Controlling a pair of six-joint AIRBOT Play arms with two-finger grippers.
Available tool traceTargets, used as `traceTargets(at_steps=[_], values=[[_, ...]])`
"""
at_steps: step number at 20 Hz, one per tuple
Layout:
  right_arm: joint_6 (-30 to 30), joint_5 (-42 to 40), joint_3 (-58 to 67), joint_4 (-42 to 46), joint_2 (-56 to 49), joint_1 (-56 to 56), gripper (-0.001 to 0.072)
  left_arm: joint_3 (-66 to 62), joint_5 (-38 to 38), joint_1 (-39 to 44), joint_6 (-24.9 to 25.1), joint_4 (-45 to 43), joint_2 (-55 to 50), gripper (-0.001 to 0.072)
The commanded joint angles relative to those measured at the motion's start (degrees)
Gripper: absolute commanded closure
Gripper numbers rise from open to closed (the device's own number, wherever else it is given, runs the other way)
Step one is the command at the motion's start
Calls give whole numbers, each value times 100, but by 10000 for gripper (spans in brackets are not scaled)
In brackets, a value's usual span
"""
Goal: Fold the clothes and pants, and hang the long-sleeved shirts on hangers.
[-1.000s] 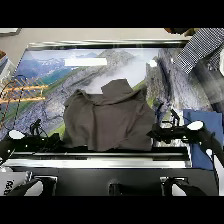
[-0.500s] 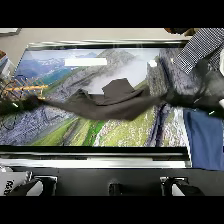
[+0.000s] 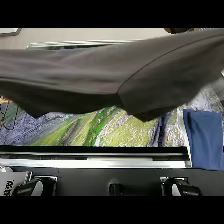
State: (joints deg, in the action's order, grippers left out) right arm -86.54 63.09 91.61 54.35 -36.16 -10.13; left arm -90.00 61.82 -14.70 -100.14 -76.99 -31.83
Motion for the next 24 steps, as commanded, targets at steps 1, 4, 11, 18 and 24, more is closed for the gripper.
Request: traceTargets(at_steps=[1,4,11,18,24], values=[[-540,-577,146,734,452,4,678,-166,-33,2,-743,-1266,540,692],[-743,-319,144,643,85,4,678,70,-35,7,-743,-1110,350,691],[-581,289,122,431,-2719,11,678,1934,-667,149,131,-382,-1373,692],[-579,-750,122,-306,-6008,11,678,1908,-2411,1051,348,-221,-4809,692],[-577,-2271,122,-1023,-7141,498,678,501,-2302,1379,-61,-90,-6824,691]])
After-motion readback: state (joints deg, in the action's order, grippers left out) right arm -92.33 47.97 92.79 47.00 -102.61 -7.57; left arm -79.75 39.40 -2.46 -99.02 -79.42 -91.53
